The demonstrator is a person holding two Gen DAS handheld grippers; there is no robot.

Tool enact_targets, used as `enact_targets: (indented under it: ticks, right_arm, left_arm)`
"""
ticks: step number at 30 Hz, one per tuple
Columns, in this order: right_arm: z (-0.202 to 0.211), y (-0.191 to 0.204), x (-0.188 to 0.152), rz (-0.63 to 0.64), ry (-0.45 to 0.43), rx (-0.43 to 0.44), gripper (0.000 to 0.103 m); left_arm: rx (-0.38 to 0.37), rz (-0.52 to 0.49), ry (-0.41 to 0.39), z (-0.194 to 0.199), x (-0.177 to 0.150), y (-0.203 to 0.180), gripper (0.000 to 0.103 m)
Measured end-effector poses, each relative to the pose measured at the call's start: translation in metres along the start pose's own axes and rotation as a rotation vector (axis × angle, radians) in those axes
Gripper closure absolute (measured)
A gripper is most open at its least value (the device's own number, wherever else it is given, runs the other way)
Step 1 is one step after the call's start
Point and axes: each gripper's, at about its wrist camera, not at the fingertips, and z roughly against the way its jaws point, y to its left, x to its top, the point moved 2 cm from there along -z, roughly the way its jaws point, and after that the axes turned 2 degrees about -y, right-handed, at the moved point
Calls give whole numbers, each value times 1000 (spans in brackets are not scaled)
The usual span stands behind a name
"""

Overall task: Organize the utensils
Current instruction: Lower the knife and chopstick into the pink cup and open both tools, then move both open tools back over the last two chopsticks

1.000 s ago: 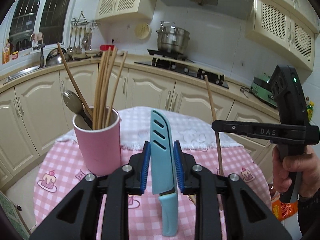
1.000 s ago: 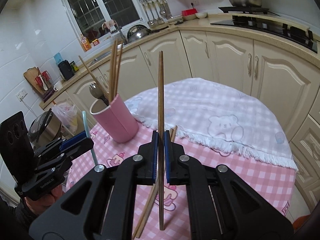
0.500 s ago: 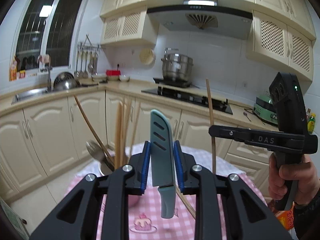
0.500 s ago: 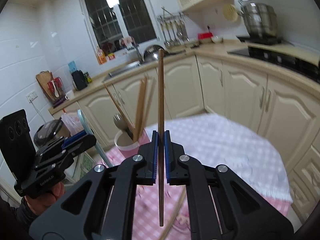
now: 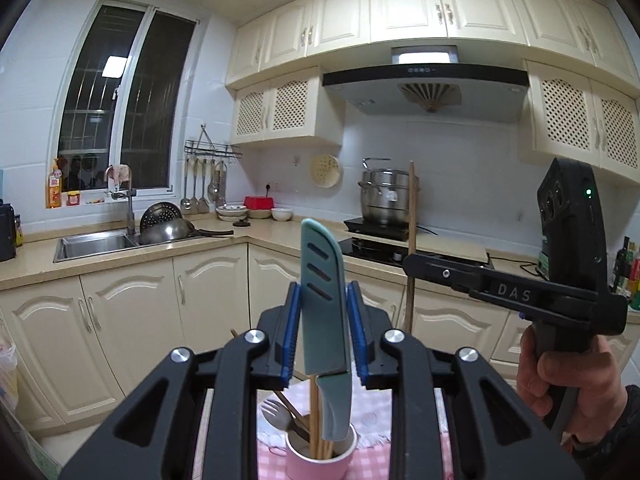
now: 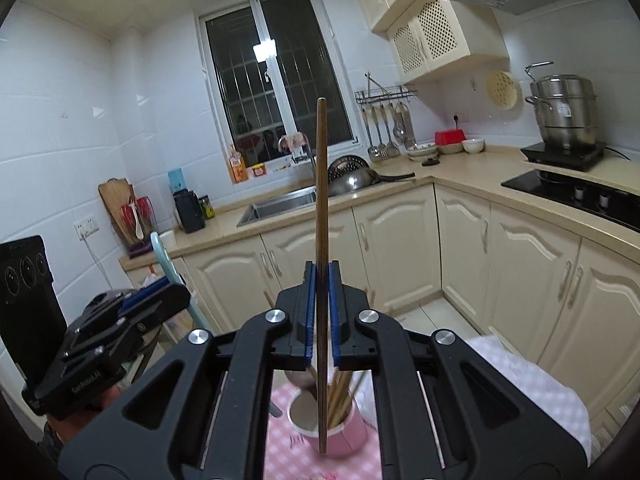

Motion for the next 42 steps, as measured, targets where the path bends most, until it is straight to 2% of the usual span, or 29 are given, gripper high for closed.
enact_targets:
  ticks: [4, 10, 20, 22, 23, 24, 26, 27, 28, 29, 30, 33, 37, 42]
  right_arm:
    - [-20, 5, 0, 10, -3, -3, 97]
    - [-41, 4, -14, 6, 29, -9, 96]
    - [-71, -11, -51, -11, 173, -16, 94]
    - [-68, -17, -54, -30, 172, -31, 68]
    - [-62, -21, -54, -49, 153, -43, 26]
    - [-57, -23, -52, -58, 132, -54, 18]
    - [-47, -28, -50, -66, 114, -73, 18]
    - [-43, -31, -50, -73, 108, -79, 17]
    - [-38, -36, -49, -82, 102, -91, 16]
    - [-34, -39, -49, -90, 97, -102, 11]
    - [-31, -42, -49, -96, 94, -110, 7]
    - [-21, -53, -50, -118, 99, -136, 6]
    - [-10, -63, -54, -133, 112, -164, 6]
    - [4, -69, -59, -132, 144, -193, 6]
  left_arm:
    - [11, -1, 24, -17, -3, 9, 81]
    - [6, 15, 82, -41, -28, 17, 81]
    - [-16, 26, 205, -66, -68, 19, 79]
    - [-8, 33, 211, -66, -71, 20, 76]
    - [-1, 39, 207, -64, -72, 21, 65]
    - [9, 51, 197, -61, -71, 23, 59]
    - [20, 67, 180, -56, -68, 26, 36]
    - [30, 73, 169, -52, -67, 27, 32]
    - [41, 74, 161, -49, -66, 27, 23]
    - [51, 74, 155, -47, -65, 27, 17]
    - [59, 73, 150, -44, -63, 27, 15]
    - [87, 64, 145, -38, -62, 24, 9]
    - [118, 59, 157, -32, -63, 19, 8]
    - [116, 71, 166, -25, -64, 13, 7]
